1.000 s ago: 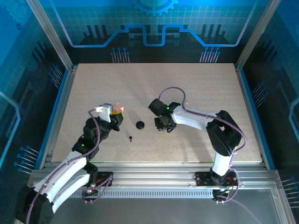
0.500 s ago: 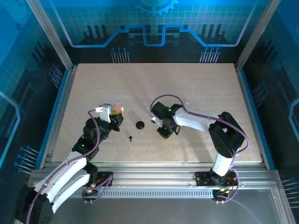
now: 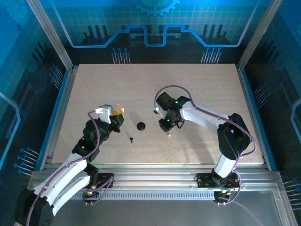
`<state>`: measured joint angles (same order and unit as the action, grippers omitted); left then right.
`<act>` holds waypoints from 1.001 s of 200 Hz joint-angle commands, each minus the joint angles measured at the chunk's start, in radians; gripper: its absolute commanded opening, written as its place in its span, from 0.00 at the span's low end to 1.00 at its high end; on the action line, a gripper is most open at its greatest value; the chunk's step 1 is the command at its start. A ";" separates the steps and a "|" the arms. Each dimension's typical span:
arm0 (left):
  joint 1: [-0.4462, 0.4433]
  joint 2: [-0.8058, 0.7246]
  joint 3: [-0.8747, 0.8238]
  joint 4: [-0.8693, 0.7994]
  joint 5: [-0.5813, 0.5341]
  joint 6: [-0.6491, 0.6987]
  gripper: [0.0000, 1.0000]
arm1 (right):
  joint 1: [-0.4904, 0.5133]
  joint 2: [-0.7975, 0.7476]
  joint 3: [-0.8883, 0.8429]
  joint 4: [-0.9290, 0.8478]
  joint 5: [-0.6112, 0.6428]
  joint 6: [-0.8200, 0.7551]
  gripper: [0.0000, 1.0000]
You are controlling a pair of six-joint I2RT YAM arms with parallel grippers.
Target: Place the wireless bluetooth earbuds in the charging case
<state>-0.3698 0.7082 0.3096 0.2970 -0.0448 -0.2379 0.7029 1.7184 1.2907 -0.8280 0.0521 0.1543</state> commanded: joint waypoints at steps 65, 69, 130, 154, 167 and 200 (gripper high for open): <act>0.008 -0.015 -0.014 0.039 0.009 -0.003 0.20 | -0.001 0.056 0.001 0.082 -0.029 0.595 0.31; 0.008 -0.016 -0.015 0.037 0.008 -0.002 0.20 | 0.000 0.066 0.007 0.076 -0.023 0.595 0.31; 0.009 -0.010 -0.017 0.042 0.004 0.002 0.20 | -0.003 0.180 0.039 0.046 0.030 0.591 0.31; 0.011 -0.011 -0.018 0.043 0.004 0.002 0.19 | -0.003 0.213 0.042 0.049 0.026 0.588 0.31; 0.011 -0.010 -0.017 0.044 0.002 0.002 0.20 | -0.001 0.226 0.045 0.049 0.022 0.587 0.31; 0.012 -0.008 -0.018 0.049 0.003 0.003 0.20 | 0.003 0.242 0.050 0.034 0.033 0.586 0.30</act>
<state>-0.3691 0.7055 0.3046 0.3023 -0.0452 -0.2375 0.6998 1.9415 1.3140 -0.7635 0.0708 0.7261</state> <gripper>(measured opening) 0.200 0.305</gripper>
